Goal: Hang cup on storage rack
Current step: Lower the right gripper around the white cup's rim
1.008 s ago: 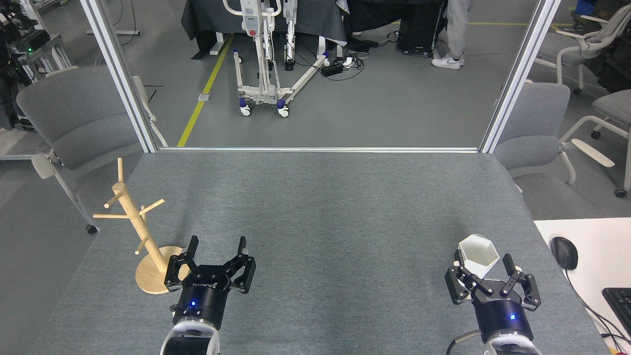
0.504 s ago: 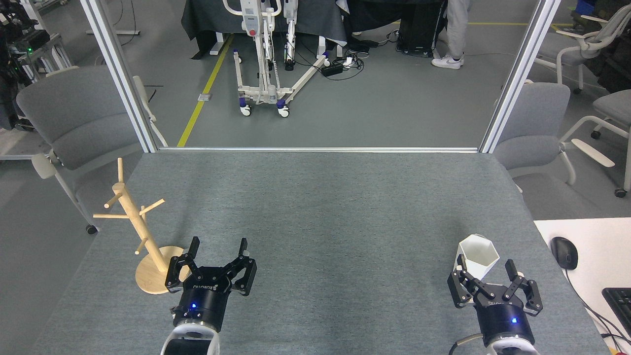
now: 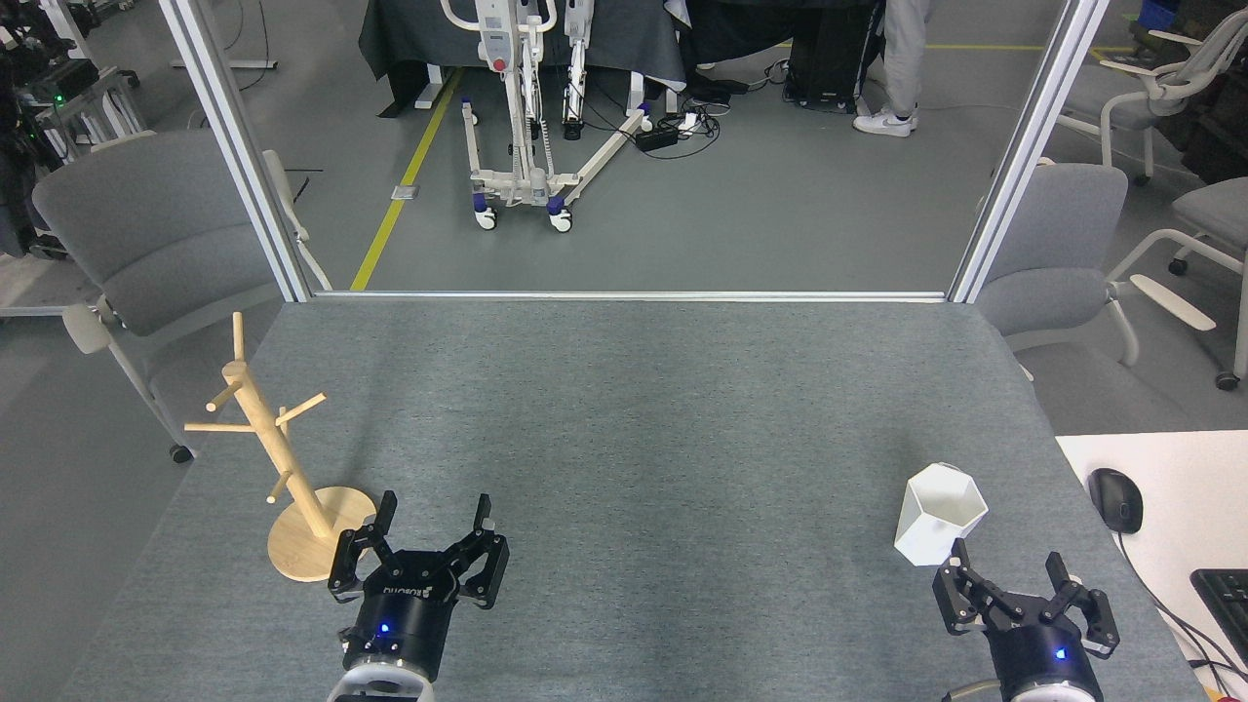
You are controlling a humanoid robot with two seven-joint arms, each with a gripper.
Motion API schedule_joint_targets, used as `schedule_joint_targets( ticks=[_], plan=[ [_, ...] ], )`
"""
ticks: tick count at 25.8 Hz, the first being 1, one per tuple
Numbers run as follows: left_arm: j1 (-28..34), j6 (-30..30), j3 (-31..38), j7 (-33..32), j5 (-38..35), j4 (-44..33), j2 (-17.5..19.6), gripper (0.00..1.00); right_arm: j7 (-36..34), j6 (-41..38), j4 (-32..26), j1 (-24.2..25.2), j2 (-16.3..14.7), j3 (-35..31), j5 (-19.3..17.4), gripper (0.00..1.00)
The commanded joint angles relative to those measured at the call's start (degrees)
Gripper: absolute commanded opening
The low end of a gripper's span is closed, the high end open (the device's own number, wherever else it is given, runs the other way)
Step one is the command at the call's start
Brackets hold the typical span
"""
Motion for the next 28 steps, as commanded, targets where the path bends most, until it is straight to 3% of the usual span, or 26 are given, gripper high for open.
schedule_joint_targets(
  ticks=[1,28],
  plan=[
    [1.0,-0.2,0.0,-0.1,0.0,-0.1,0.1,1.0,-0.4,0.0,3.3,-1.7,-1.4,-0.3,-0.1,1.0],
    [1.1,0.4,0.1,-0.1,-0.1,-0.3,0.0,1.0,-2.4,-1.9,5.5,-3.4,-1.6,2.4,-0.1,1.0]
  ],
)
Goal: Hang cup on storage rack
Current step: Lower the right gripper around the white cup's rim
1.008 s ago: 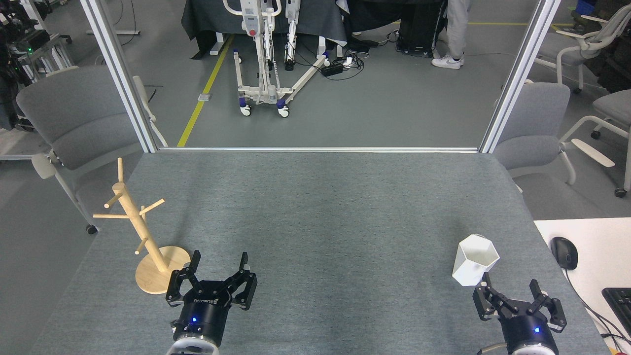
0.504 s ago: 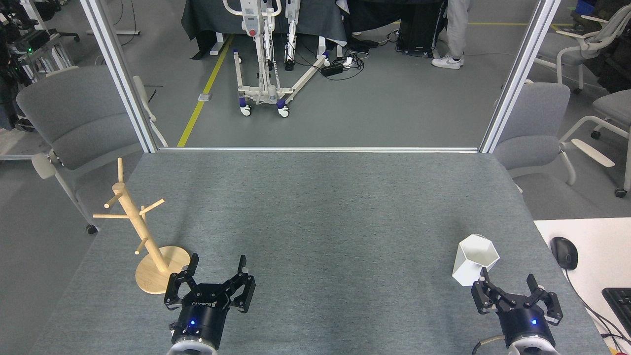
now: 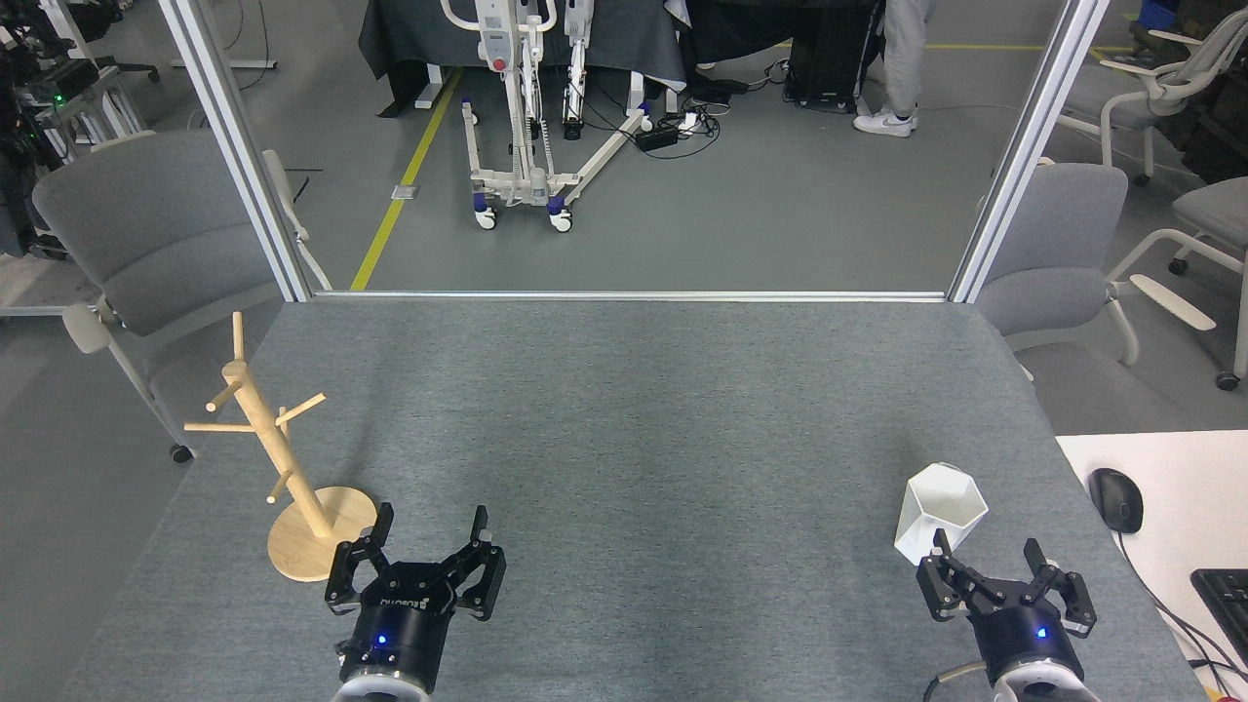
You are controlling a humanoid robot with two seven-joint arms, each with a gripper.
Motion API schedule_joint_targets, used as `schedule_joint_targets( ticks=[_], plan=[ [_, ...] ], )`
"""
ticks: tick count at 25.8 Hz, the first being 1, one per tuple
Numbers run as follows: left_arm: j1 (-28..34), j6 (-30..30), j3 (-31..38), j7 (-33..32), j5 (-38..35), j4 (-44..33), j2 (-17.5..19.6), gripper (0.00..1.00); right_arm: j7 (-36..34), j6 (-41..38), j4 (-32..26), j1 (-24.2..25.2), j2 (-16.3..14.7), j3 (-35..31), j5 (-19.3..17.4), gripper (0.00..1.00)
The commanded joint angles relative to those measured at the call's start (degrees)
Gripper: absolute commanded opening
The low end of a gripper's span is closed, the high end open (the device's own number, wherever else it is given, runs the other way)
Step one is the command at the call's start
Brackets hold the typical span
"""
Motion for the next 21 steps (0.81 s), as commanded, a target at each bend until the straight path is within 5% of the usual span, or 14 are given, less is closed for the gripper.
schedule_joint_targets(
  ticks=[1,6,21],
  plan=[
    [0.0,0.1,-0.1,0.0,0.0,0.0,0.0,1.0,-3.0,-1.7,0.7,-0.1,-0.1,0.2,0.0,1.0],
    [-0.1,0.1,0.0,0.0,0.0,0.2,0.0,1.0,-6.0,-5.3,3.2,-1.4,-2.8,0.2,-0.1,1.0],
    [-0.2,0.1,-0.1,0.0,0.0,0.2,-0.2,1.0,-6.8,-6.6,9.0,-4.0,-3.2,0.2,0.5,1.0]
  ],
)
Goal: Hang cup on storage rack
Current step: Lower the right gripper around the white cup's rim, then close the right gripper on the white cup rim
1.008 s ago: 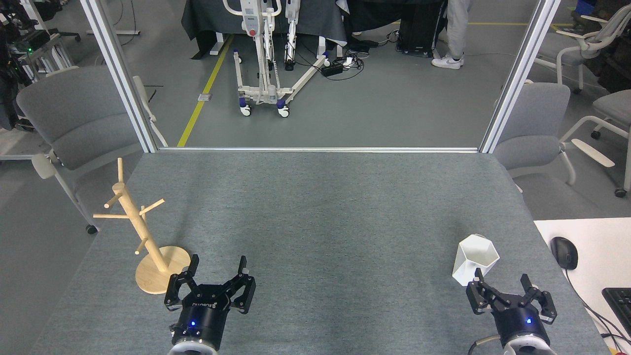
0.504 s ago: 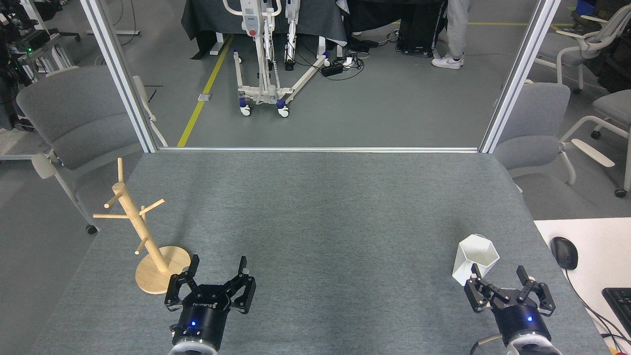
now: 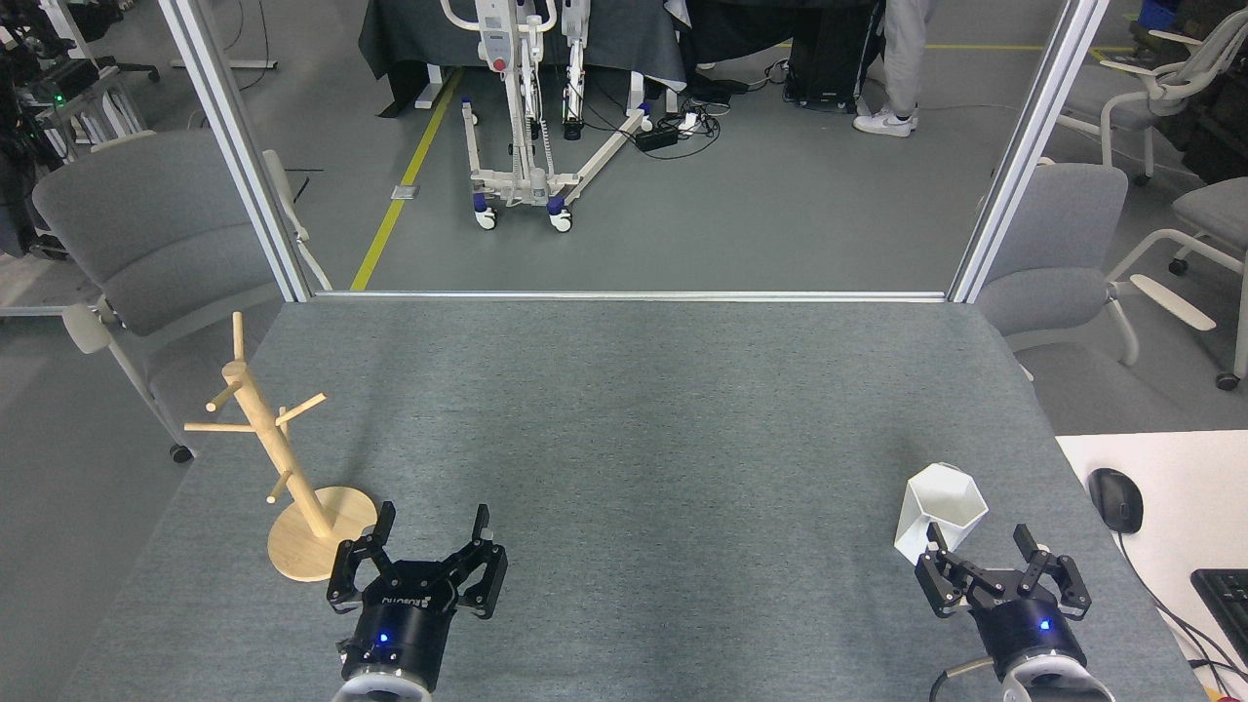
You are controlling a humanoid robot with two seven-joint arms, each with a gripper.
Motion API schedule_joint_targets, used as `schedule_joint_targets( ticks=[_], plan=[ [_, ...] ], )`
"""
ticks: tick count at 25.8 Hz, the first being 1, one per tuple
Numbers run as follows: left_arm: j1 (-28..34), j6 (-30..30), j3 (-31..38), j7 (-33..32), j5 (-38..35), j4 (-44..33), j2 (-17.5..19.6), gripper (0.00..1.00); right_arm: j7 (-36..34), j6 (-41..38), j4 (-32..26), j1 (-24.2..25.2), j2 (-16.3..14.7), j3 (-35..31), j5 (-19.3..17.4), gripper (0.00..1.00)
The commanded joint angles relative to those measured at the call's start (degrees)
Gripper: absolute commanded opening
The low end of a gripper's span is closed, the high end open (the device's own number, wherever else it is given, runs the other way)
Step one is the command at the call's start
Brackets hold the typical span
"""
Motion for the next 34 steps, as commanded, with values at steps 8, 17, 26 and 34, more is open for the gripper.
schedule_joint_targets(
  ticks=[8,17,26,34],
  plan=[
    [-0.1,0.0,-0.1,0.0,0.0,0.1,-0.1,1.0,-0.1,-0.3,2.5,-1.6,0.1,0.1,0.1,1.0],
    [-0.6,0.1,0.0,0.0,0.0,0.8,-0.1,1.0,-0.1,-0.2,3.2,-1.9,0.2,1.7,0.1,1.0],
    [-0.7,0.1,0.0,0.0,0.0,1.3,-0.2,1.0,-0.1,0.0,3.3,-1.9,0.7,1.8,0.2,1.0],
    [-1.1,0.1,0.0,0.0,0.0,1.8,0.0,1.0,-0.1,0.3,4.5,-2.6,0.5,1.9,0.3,1.0]
  ],
)
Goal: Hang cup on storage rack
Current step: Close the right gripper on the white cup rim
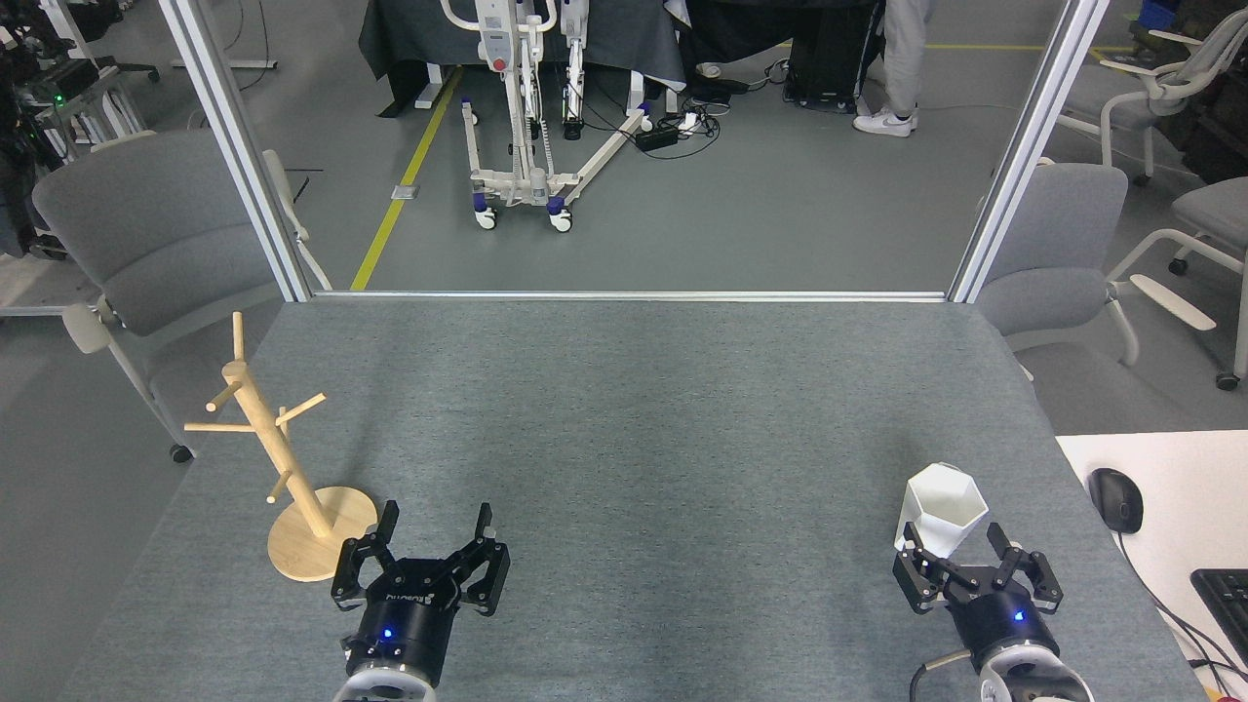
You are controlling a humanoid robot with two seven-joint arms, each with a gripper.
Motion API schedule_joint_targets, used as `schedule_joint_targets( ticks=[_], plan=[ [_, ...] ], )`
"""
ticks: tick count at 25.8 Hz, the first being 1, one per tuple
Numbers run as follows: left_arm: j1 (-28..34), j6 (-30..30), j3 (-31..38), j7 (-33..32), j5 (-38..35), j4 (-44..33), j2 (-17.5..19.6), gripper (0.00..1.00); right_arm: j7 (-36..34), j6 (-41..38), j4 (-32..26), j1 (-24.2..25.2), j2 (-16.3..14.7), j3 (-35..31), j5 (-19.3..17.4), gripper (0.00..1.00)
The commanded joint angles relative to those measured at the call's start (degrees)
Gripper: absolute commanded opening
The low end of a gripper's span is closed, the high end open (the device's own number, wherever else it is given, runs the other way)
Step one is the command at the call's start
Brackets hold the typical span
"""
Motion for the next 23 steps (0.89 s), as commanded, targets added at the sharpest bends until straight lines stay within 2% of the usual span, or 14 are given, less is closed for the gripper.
schedule_joint_targets(
  ticks=[1,6,13,18,23],
  plan=[
    [-0.1,-0.1,0.0,0.0,0.0,0.1,0.0,1.0,0.0,0.1,0.6,-0.9,-0.3,0.1,0.0,1.0],
    [-0.5,0.0,0.0,0.0,0.0,0.8,0.0,1.0,0.0,0.1,0.8,-1.4,-0.3,0.4,-0.1,1.0],
    [-1.1,0.0,0.0,0.0,0.0,1.7,0.1,1.0,0.0,0.2,3.7,-3.2,-0.4,0.4,-0.1,1.0],
    [-1.3,0.0,0.0,0.0,0.0,2.1,0.2,1.0,0.0,0.3,7.2,-6.4,-0.6,0.4,0.0,1.0],
    [-1.3,-0.1,0.0,0.0,0.0,2.3,0.2,1.0,0.0,0.3,7.6,-6.7,-0.6,0.4,0.0,1.0]
  ],
)
